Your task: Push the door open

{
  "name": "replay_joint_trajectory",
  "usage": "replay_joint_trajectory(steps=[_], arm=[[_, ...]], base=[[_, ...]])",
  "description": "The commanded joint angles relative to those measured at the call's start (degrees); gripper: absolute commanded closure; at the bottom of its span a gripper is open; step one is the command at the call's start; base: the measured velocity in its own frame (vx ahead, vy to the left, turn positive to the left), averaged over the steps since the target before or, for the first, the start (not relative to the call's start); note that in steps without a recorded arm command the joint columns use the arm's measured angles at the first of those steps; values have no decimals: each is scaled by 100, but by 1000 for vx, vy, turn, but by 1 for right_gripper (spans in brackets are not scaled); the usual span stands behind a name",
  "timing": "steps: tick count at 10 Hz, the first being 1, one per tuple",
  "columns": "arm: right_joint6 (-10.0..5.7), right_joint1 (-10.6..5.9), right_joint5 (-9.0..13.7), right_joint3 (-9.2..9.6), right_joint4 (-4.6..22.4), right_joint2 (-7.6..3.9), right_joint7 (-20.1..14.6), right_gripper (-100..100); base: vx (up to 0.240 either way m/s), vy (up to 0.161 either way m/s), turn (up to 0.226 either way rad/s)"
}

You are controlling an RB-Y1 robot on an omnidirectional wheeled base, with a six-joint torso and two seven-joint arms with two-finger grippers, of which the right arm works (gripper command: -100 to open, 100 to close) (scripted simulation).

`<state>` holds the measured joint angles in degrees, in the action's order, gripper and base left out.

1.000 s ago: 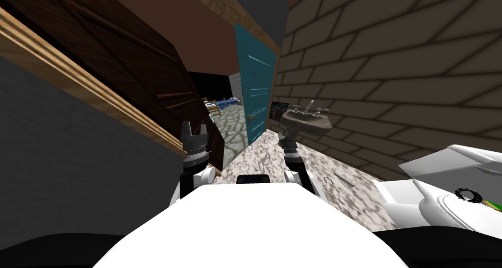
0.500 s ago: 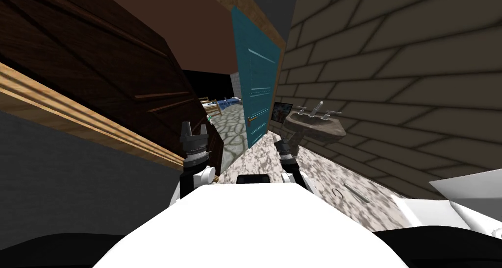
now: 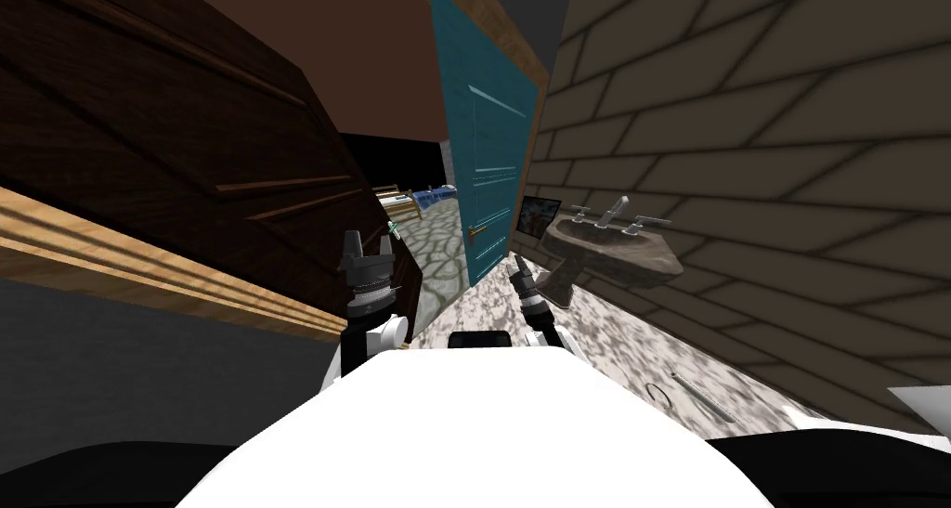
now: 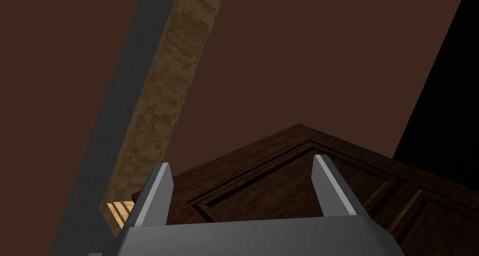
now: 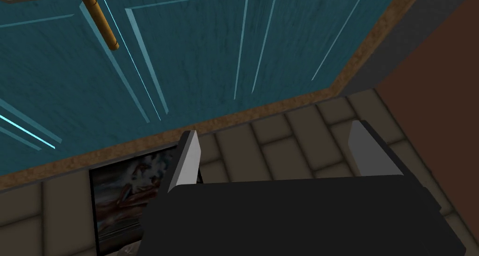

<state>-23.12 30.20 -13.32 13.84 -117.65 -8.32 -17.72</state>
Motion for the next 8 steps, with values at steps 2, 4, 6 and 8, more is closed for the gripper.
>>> replay_joint_trajectory(steps=[2, 4, 6, 8], arm=[[-17, -13, -214, 219, 236, -76, -118, -100], [-16, -26, -380, 394, 405, -120, -197, -100], [-16, -37, -543, 565, 572, -162, -275, -100], [-16, -49, -701, 731, 733, -202, -350, -100]], base=[[196, -71, 62], [181, -66, 57], [196, -94, 52], [180, -87, 72]])
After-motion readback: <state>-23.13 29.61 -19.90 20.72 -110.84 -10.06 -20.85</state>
